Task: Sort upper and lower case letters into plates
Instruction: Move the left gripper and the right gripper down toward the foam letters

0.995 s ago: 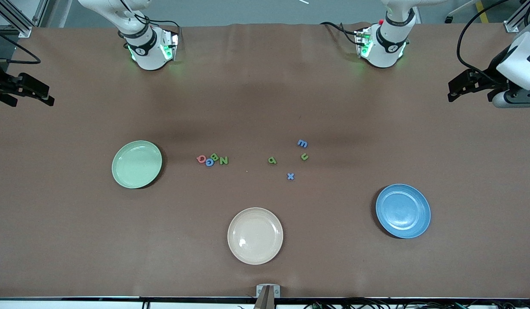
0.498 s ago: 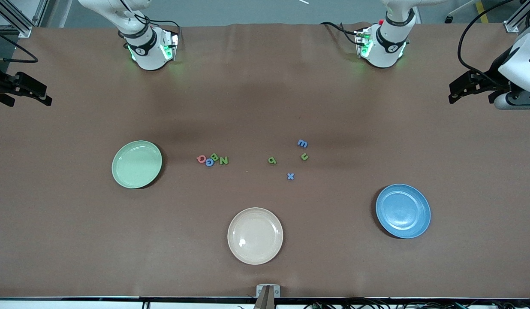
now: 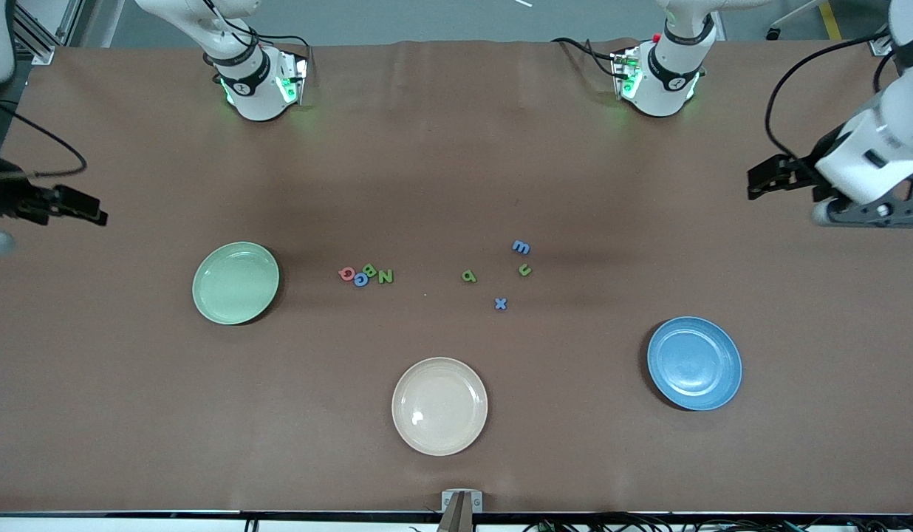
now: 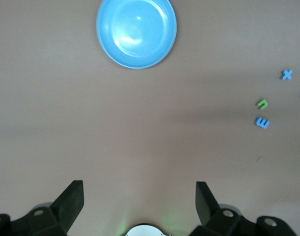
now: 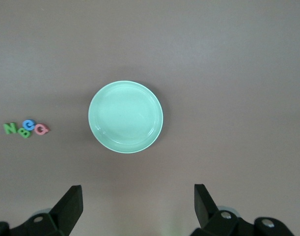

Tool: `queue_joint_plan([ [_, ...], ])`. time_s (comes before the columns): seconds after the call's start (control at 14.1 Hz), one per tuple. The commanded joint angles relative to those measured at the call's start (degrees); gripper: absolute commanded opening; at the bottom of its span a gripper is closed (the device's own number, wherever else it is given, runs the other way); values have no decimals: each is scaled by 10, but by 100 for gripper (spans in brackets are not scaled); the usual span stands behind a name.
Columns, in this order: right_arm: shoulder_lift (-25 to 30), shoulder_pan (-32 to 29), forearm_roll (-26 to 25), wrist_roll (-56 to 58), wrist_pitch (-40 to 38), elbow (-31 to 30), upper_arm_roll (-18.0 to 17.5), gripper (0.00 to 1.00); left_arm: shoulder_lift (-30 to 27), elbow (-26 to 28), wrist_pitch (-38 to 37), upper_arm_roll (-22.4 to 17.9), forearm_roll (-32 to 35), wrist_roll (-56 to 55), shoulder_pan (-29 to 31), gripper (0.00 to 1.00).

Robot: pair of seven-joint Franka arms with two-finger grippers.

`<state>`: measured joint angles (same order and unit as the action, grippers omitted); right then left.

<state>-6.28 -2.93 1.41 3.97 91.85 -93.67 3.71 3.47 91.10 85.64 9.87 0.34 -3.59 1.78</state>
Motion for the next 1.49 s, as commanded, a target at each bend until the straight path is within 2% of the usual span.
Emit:
queue_joint_plan([
  [0.0, -30, -13, 11, 2, 16, 9, -5, 100, 31, -14, -15, 9, -5, -1, -22, 100],
  [0.21, -53, -10, 24, -52, 82, -27, -6, 100, 73, -6, 20, 17, -9, -27, -58, 100],
  [0.36, -66, 0, 75, -81, 134, -63, -6, 100, 108, -8, 67, 17, -1, -66, -100, 100],
  [0.43, -66, 7, 83, -104, 174, -91, -7, 100, 131, -8, 99, 17, 1, -91, -119, 100],
  [0.71, -71, 87, 83, -240, 318, -209, -7, 100, 219, -9, 239, 16, 4, -162, -176, 99],
  [0.78, -81, 105, 82, -267, 339, -220, -7, 100, 240, -10, 267, 16, 8, -181, -187, 95],
  [0.92, -108, 136, 81, -318, 380, -230, -7, 100, 281, -28, 299, 16, 26, -229, -226, 81],
  [1.14, -146, 186, 82, -384, 489, -269, -6, 100, 354, -69, 336, 15, 37, -252, -249, 77],
  [1.28, -170, 214, 82, -421, 521, -272, -6, 100, 384, -69, 405, 12, 41, -252, -271, 76],
  [1.42, -188, 236, 80, -453, 539, -272, -5, 100, 405, -70, 435, 10, 42, -271, -278, 76],
])
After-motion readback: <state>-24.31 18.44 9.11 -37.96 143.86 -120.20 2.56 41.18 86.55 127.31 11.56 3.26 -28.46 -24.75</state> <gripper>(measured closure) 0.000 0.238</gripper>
